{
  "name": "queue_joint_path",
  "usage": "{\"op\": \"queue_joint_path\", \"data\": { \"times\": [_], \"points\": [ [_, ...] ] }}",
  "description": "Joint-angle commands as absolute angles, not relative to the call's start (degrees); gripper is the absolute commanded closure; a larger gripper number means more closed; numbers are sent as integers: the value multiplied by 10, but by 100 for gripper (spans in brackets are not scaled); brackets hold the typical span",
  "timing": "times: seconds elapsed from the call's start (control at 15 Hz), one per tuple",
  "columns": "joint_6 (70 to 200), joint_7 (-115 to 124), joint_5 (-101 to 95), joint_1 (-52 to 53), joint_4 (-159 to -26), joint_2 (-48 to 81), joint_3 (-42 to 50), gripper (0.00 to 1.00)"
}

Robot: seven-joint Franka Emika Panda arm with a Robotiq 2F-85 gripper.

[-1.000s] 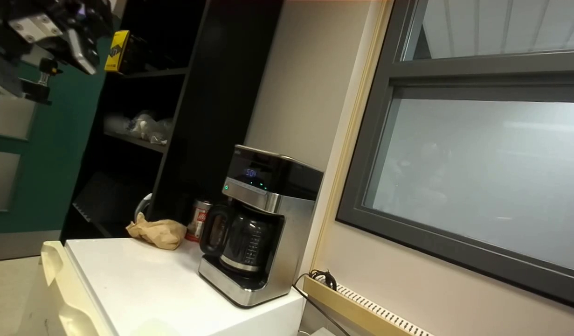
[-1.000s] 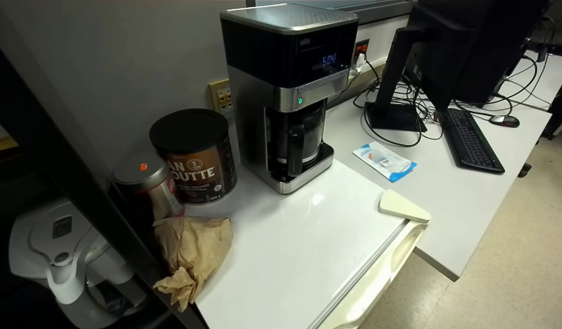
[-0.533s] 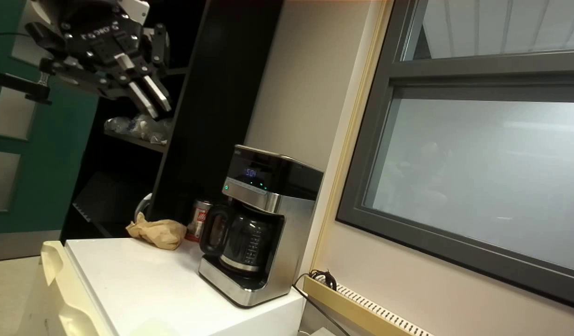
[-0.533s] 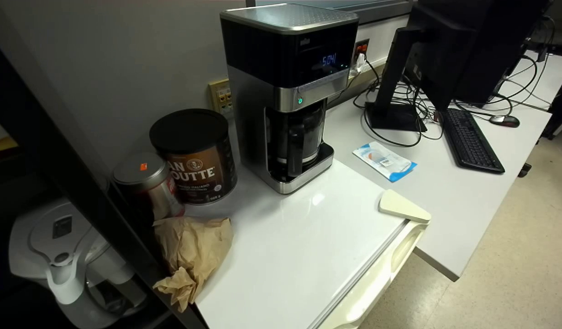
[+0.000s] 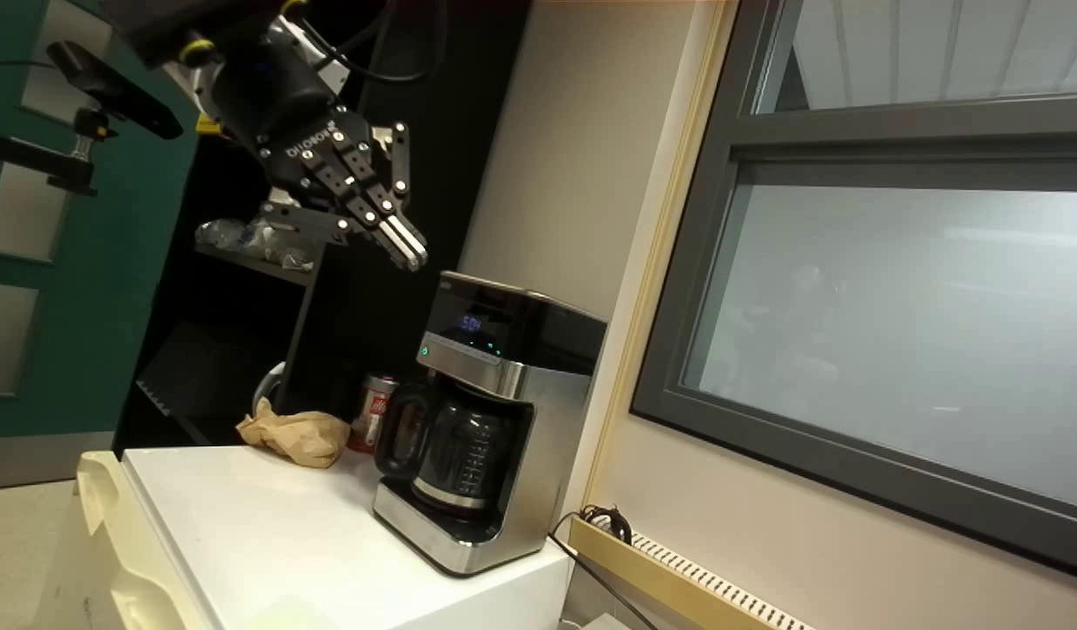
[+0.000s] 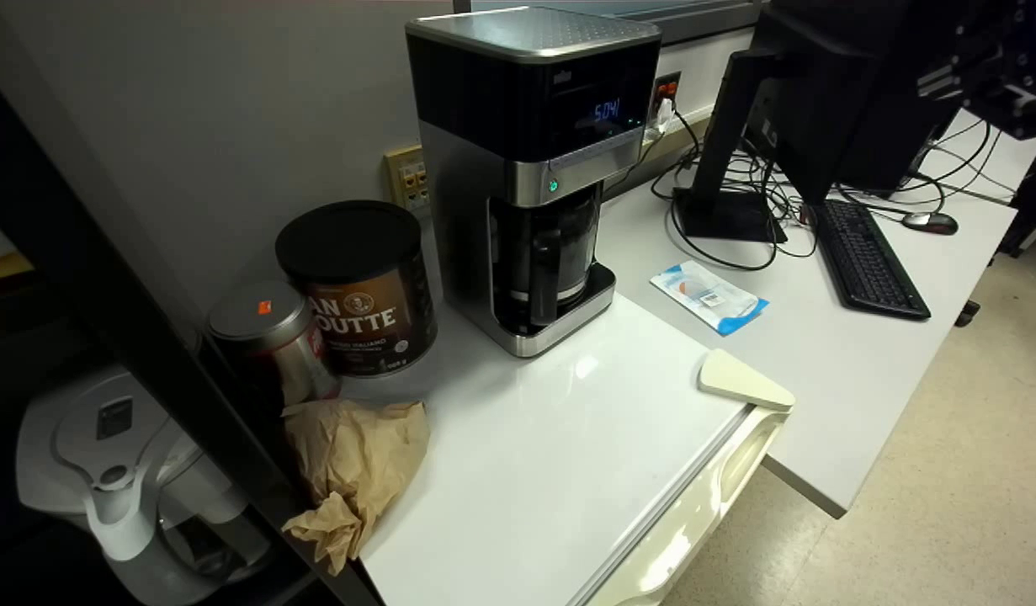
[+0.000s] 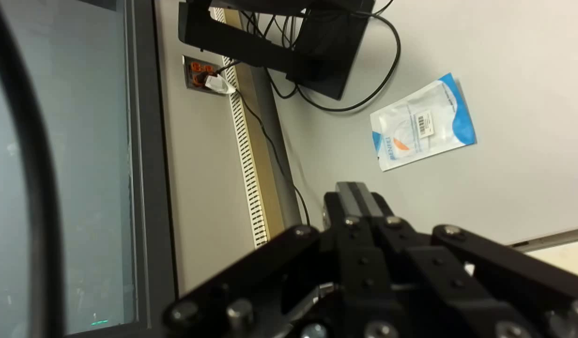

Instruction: Press a button on the coffee maker

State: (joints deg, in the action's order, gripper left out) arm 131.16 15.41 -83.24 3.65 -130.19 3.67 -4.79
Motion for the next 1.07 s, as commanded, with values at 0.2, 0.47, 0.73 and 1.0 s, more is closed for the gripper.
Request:
{"op": "queue_joint_path", "data": {
  "times": [0.2,0.47,0.73,1.0],
  "points": [
    [1378,188,-886,28,-1180,153,-40,100],
    [1405,180,-878,28,-1104,214,-41,100],
    [1432,178,-872,31,-1043,266,-43,100],
    [1455,177,-873,37,-1001,301,-43,100]
  ]
}}
